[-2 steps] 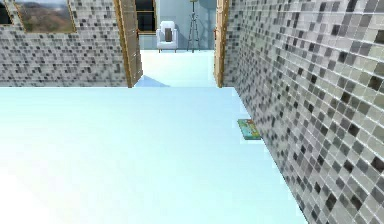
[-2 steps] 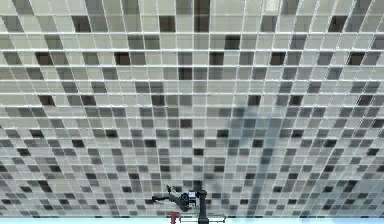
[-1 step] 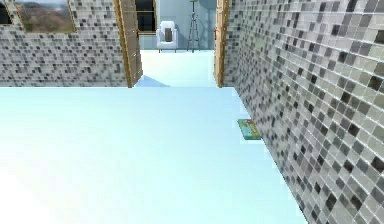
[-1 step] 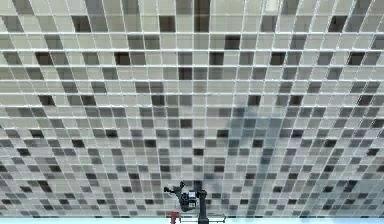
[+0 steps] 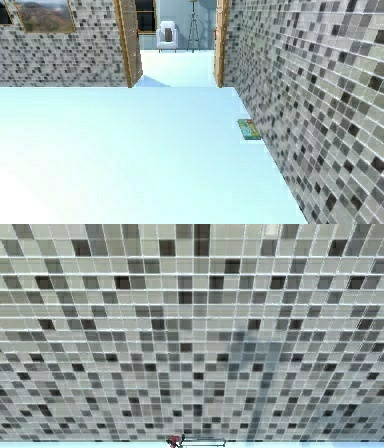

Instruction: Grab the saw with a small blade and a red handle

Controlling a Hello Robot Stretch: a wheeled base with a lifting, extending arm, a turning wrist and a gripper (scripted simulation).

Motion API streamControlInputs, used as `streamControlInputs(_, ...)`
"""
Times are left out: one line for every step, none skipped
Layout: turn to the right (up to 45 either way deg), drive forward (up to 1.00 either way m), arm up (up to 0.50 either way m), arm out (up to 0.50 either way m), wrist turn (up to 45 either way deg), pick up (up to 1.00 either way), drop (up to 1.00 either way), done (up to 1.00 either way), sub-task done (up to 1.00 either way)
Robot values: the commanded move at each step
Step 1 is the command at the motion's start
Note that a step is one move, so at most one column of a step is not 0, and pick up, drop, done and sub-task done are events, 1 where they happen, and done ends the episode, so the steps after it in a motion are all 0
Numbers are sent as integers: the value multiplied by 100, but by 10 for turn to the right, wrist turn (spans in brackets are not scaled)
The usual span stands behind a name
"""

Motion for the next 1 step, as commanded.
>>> streamControlInputs(0, 0, 0, 0, 0, 100, 0, 0, 0)
